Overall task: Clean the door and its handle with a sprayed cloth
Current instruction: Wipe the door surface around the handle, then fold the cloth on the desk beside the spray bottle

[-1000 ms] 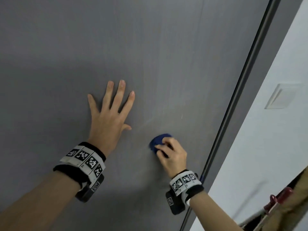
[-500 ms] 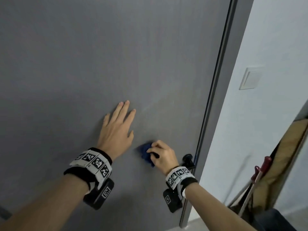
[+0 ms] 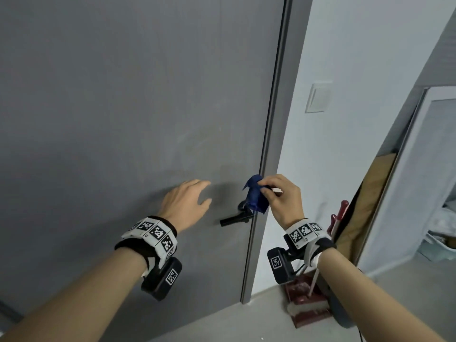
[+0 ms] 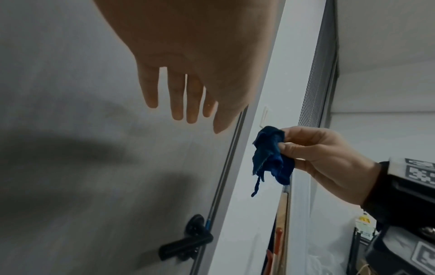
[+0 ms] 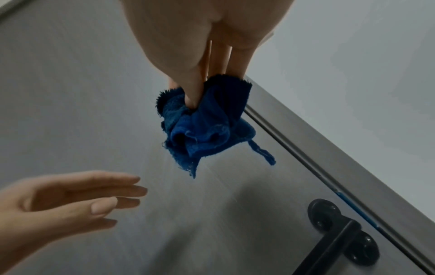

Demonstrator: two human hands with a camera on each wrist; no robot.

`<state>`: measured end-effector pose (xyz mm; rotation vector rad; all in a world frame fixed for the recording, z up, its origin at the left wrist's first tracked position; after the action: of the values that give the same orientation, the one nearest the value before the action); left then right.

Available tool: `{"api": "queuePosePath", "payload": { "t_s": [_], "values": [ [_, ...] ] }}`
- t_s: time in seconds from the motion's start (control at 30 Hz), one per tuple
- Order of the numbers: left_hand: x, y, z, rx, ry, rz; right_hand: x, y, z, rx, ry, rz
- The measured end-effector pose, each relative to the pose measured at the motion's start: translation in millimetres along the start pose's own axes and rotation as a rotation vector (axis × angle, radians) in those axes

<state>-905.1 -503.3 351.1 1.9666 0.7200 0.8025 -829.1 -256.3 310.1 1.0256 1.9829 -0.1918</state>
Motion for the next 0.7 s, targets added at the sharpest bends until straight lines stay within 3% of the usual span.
{"api": "queuePosePath", "payload": {
  "t_s": [0.17,0.3,0.7],
  "values": [
    [60,-27,35,-0.16,0.032,0.343,0,48,35,-0.068,-0.08,-0.086],
    [104,-52,77,-0.195,0.105,0.535,11,70,76,-0.138,-0.156,-0.142],
    [168,-83,239,-0.184,0.368,0.618,12,132,235,-0.392,-0.38,-0.2]
  ]
}}
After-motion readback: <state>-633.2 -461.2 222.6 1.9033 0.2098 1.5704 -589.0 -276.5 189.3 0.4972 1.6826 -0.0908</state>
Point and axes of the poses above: each hand's wrist, its own z-axis away from the middle knuckle, its own y-axis out of the back of the hand, x = y × z, the point moved 1 cm from there along -z, towards the middle knuckle, and after that the axes turned 8 degrees about x, right-handed, at the moved point
